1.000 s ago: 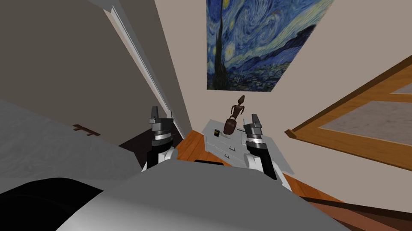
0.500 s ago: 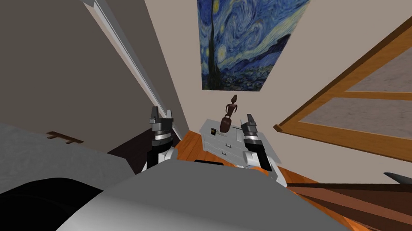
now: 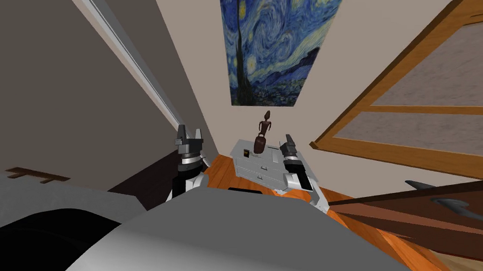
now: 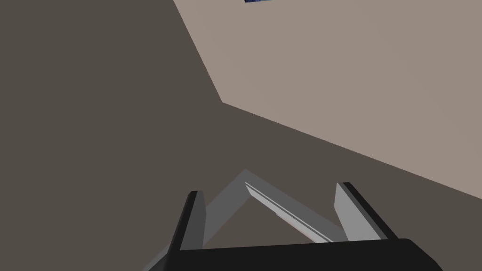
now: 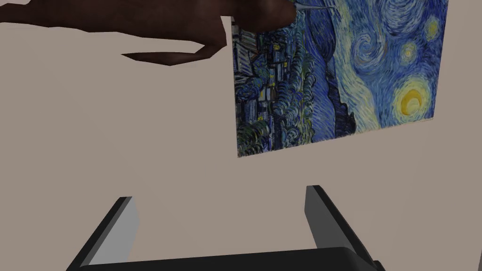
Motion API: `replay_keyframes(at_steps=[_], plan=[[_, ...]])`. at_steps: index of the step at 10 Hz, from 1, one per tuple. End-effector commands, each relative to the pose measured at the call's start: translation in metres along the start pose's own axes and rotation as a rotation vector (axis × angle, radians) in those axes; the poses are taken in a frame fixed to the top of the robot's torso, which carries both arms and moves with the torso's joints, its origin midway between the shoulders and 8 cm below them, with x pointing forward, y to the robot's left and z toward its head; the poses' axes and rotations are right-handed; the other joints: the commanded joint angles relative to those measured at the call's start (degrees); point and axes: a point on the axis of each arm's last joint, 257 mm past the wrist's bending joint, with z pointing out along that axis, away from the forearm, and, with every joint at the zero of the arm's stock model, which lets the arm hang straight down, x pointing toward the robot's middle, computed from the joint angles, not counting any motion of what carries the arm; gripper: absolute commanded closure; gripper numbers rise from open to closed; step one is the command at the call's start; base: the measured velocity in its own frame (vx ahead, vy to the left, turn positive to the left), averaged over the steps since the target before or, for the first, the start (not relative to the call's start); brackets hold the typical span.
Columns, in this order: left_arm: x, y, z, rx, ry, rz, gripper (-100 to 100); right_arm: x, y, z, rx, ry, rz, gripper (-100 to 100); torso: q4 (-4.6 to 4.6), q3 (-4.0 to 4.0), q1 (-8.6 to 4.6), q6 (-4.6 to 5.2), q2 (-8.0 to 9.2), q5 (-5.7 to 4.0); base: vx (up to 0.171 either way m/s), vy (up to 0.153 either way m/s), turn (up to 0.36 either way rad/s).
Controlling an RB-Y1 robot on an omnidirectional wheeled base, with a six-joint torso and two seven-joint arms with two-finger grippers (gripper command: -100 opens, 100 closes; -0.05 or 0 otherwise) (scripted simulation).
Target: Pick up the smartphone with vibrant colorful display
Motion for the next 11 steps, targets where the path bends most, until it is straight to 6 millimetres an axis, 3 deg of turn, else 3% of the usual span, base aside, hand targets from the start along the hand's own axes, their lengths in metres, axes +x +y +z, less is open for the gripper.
replay_keyframes(at_steps=[1, 9, 11], plan=[[0.000, 0.000, 0.000, 0.000, 0.000, 0.000, 0, -0.002, -0.019, 0.008, 0.054, -0.006, 0.027, -100, 0.00, 0.00, 0.00, 0.00, 0.00, 0.00, -0.026, -0.008, -0.184], [0.000, 0.000, 0.000, 0.000, 0.000, 0.000, 0, -0.016, -0.103, 0.035, 0.296, -0.071, 0.135, -100, 0.00, -0.01, 0.12, -0.01, -0.02, 0.03, -0.015, 0.011, -0.169], [0.000, 0.000, 0.000, 0.000, 0.000, 0.000, 0, -0.018, -0.116, 0.030, 0.341, -0.083, 0.135, -100, -0.01, -0.02, 0.14, -0.01, -0.04, 0.04, -0.005, 0.021, -0.055]])
